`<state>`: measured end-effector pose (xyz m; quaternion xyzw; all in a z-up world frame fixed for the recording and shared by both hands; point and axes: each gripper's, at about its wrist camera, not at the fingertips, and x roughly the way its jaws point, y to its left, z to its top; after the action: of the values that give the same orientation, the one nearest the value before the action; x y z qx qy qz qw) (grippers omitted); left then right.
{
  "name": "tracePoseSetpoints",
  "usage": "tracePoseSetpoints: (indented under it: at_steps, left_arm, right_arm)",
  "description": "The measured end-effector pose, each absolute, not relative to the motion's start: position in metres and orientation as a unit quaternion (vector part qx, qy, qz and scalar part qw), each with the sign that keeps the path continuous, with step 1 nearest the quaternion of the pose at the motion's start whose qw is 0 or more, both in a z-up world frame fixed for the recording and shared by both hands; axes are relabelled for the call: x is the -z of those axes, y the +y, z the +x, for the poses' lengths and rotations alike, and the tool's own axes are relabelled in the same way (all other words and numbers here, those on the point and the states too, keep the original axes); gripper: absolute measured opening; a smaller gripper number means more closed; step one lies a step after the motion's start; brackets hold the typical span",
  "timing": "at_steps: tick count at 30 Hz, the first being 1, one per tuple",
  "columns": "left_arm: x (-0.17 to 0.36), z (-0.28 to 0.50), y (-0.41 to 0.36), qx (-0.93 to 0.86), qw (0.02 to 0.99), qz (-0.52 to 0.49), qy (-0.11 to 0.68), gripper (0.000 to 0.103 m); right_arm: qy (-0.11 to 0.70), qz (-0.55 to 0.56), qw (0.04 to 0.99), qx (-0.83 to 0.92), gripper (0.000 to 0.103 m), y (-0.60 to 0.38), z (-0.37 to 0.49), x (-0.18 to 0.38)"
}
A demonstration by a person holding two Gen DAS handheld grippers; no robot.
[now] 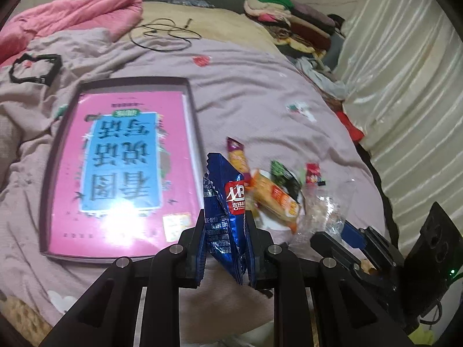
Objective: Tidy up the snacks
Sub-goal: 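Carry the blue packet onto the tray with the left tool while the right drops the clear bag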
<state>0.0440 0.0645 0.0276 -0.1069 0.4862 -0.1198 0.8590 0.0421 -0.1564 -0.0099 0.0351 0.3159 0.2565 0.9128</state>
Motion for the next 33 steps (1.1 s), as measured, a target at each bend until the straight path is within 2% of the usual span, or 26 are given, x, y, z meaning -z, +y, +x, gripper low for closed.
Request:
tracePoseSetpoints:
  at_steps: [16,33]
  left_arm:
    - [-0.013,0.042,0.144,0.056,0.864,-0.139,0.481,0.022]
    - [0.025,0.049,0.161,0.007,0.859,-0.104,0.502,0.022]
  right_arm:
    - [0.305,-0.014,0.898,-0.317,0.039,-0.074,0.056,-0.005]
    - [0.356,-0.05,0.879,-0.313,0.039,-0.031,0.089,0.038]
